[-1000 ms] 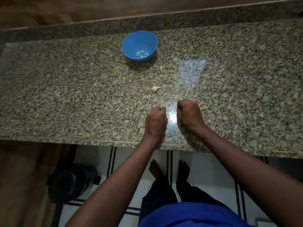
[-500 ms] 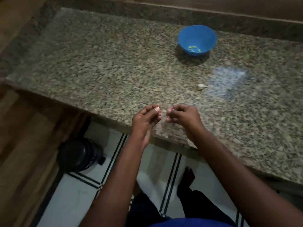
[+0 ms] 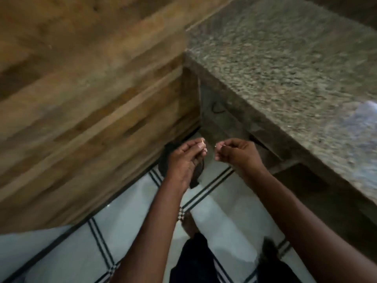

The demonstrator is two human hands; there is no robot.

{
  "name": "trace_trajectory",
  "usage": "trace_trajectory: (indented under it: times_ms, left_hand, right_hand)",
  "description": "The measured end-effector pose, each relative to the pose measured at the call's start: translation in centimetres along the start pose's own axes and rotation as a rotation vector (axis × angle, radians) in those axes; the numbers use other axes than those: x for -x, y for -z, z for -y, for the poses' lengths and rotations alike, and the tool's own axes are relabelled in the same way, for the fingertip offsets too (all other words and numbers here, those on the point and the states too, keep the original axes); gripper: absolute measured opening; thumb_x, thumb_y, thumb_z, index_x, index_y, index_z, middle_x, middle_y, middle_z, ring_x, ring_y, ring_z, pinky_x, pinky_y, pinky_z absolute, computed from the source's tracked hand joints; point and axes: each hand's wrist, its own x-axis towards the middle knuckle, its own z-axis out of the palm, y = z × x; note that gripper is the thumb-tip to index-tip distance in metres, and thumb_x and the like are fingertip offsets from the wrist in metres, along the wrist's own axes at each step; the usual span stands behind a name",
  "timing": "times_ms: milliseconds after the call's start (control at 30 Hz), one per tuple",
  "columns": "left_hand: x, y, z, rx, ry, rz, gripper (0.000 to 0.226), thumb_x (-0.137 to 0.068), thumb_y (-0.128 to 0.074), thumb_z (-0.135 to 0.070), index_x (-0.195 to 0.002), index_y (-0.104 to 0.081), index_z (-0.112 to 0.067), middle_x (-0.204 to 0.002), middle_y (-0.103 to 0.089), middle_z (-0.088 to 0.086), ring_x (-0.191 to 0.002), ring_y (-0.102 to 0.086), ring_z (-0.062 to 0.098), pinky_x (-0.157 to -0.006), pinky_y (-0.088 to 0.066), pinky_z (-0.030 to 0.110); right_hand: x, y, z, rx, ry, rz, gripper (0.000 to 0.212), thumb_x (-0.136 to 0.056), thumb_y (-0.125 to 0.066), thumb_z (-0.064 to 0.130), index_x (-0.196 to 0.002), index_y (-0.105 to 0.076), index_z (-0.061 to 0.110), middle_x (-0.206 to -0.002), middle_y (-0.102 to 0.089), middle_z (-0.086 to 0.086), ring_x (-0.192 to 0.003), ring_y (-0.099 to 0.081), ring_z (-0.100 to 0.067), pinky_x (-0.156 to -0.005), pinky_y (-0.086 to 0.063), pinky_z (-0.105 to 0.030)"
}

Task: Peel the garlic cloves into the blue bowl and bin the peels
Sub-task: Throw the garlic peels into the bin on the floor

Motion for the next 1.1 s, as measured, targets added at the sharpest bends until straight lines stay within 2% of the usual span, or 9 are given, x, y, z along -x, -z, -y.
trace_trajectory:
  times_ms: [100,167,367,433,600,767,933,1033,1100]
  left_hand:
    - [-3.0,5.8,-2.4,0.012,0.028,-0.051,0.015,-0.095,-0.061,0.008,-0.096,-0.070,-0.003,-0.082,-0.076,0.003,-0.075,-0.071,0.010,-0.074,-0.059,0.018]
    - [-4.9,8.7,-3.1,0.015,0.049,-0.069,0.014,-0.094,-0.062,0.007,-0.098,-0.071,-0.004,-0.088,-0.076,0.005,-0.080,-0.072,0.013,-0.077,-0.059,0.020]
    - [-10.5,14.8,-2.8,0.017,0.106,-0.161,0.015,-0.091,-0.067,0.007,-0.104,-0.073,0.001,-0.097,-0.076,0.014,-0.089,-0.074,0.020,-0.076,-0.059,0.023]
    - [-12.6,16.5,-1.8,0.002,0.130,-0.193,0.016,-0.091,-0.068,0.008,-0.105,-0.072,0.003,-0.100,-0.075,0.017,-0.089,-0.074,0.021,-0.076,-0.060,0.023]
    - [-18.3,20.3,3.1,-0.072,0.234,-0.242,0.012,-0.091,-0.068,0.009,-0.095,-0.073,-0.001,-0.096,-0.076,0.013,-0.090,-0.073,0.022,-0.078,-0.060,0.026]
    - [-24.5,24.1,10.1,-0.167,0.351,-0.221,0.012,-0.091,-0.065,0.013,-0.092,-0.071,0.002,-0.088,-0.073,0.013,-0.081,-0.071,0.021,-0.069,-0.060,0.021]
    - [-30.6,27.5,18.1,-0.362,0.426,-0.149,0.021,-0.093,-0.061,0.015,-0.114,-0.066,0.014,-0.065,-0.072,-0.001,-0.057,-0.069,0.004,-0.063,-0.060,0.018]
    - [-35.7,29.8,22.4,-0.470,0.382,-0.256,0.022,-0.091,-0.065,0.013,-0.112,-0.071,0.012,-0.083,-0.073,0.008,-0.066,-0.071,0.005,-0.068,-0.059,0.017]
    - [-39.2,31.1,24.6,-0.587,0.347,-0.324,0.020,-0.087,-0.074,0.005,-0.105,-0.079,-0.002,-0.096,-0.077,0.009,-0.084,-0.075,0.019,-0.080,-0.062,0.028]
  right_hand:
    - [-2.6,-5.6,-0.2,0.038,-0.050,-0.014,0.005,-0.091,-0.070,-0.003,-0.087,-0.072,-0.001,-0.070,-0.071,-0.011,-0.065,-0.071,-0.019,-0.066,-0.062,-0.029]
    - [-4.2,-8.0,-0.7,0.063,-0.088,-0.009,0.004,-0.093,-0.068,-0.001,-0.090,-0.071,-0.002,-0.071,-0.070,-0.012,-0.064,-0.070,-0.018,-0.071,-0.063,-0.030]
    - [-10.1,-12.7,-4.6,0.155,-0.185,0.000,0.003,-0.092,-0.069,0.003,-0.091,-0.071,0.002,-0.086,-0.073,-0.018,-0.081,-0.072,-0.026,-0.083,-0.061,-0.036]
    - [-12.5,-14.0,-6.5,0.205,-0.205,-0.021,0.005,-0.092,-0.069,0.003,-0.095,-0.071,-0.001,-0.086,-0.074,-0.017,-0.075,-0.072,-0.022,-0.073,-0.062,-0.028]
    - [-19.0,-15.7,-13.2,0.314,-0.357,-0.067,0.007,-0.094,-0.069,0.005,-0.089,-0.070,0.001,-0.076,-0.070,-0.014,-0.050,-0.066,-0.005,-0.048,-0.049,-0.013]
    - [-25.6,-15.0,-22.6,0.313,-0.478,-0.191,0.004,-0.086,-0.076,-0.002,-0.086,-0.072,-0.003,-0.087,-0.076,-0.022,-0.059,-0.071,-0.023,-0.069,-0.063,-0.036]
    - [-31.9,-13.4,-30.6,0.343,-0.447,-0.301,0.024,-0.088,-0.072,-0.002,-0.065,-0.068,0.006,-0.072,-0.072,-0.016,-0.071,-0.072,-0.034,-0.079,-0.062,-0.049]
    - [-35.7,-13.2,-35.0,0.413,-0.448,-0.166,0.019,-0.091,-0.065,-0.003,-0.076,-0.067,0.009,-0.081,-0.071,-0.013,-0.079,-0.071,-0.030,-0.074,-0.062,-0.038]
    - [-38.4,-13.7,-38.0,0.495,-0.426,-0.073,0.018,-0.093,-0.064,-0.001,-0.082,-0.067,0.013,-0.095,-0.073,-0.016,-0.089,-0.073,-0.030,-0.079,-0.063,-0.039]
